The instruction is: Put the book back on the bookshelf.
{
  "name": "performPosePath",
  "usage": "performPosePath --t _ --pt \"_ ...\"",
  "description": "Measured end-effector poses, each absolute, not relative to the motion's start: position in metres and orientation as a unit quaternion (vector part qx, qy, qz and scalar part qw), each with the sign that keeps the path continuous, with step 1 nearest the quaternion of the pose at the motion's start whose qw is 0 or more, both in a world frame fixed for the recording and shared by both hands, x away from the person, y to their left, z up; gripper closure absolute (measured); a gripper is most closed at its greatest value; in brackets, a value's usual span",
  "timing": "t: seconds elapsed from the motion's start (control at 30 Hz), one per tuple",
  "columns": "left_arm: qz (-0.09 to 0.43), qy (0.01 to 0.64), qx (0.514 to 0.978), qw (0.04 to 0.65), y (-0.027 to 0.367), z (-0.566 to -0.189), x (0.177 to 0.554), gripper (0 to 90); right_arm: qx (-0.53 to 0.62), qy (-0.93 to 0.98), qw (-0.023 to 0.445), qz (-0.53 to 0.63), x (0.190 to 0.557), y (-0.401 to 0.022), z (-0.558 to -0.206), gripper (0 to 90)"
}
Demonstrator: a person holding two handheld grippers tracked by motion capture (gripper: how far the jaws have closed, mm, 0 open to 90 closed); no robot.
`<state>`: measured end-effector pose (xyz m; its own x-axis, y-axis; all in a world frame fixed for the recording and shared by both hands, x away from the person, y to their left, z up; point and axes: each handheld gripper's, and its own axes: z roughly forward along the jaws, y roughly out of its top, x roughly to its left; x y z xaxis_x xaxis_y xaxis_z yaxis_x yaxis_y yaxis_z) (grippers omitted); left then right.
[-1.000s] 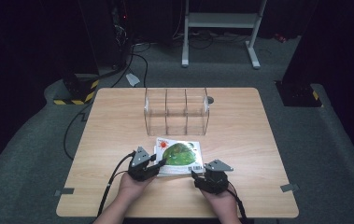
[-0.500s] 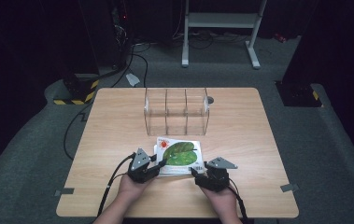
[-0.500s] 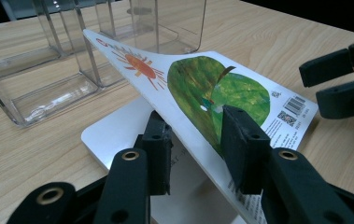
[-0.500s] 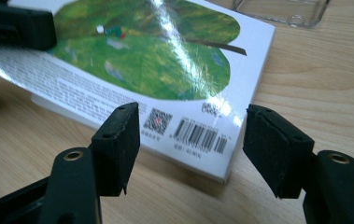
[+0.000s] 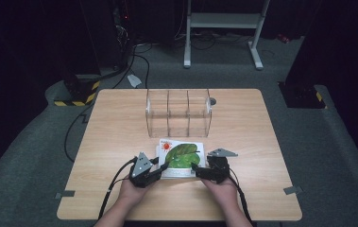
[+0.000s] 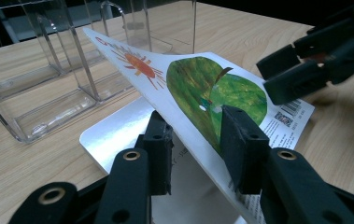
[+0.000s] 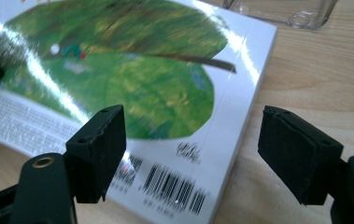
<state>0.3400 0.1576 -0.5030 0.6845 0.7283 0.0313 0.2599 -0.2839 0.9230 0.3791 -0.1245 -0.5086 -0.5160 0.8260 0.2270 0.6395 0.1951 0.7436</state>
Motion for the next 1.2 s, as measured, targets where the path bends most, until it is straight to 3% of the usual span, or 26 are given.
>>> performPosePath --t 0.73,1.2 --pt "0.257 0.300 0.769 0.502 0.156 -0.504 0.333 65.4 0.480 0.763 0.028 0.432 0.398 -0.126 -0.521 16.7" --pt "0.236 0.320 0.767 0.503 0.156 -0.505 0.335 66.5 0.484 0.759 0.062 0.431 0.390 -0.127 -0.515 23.6"
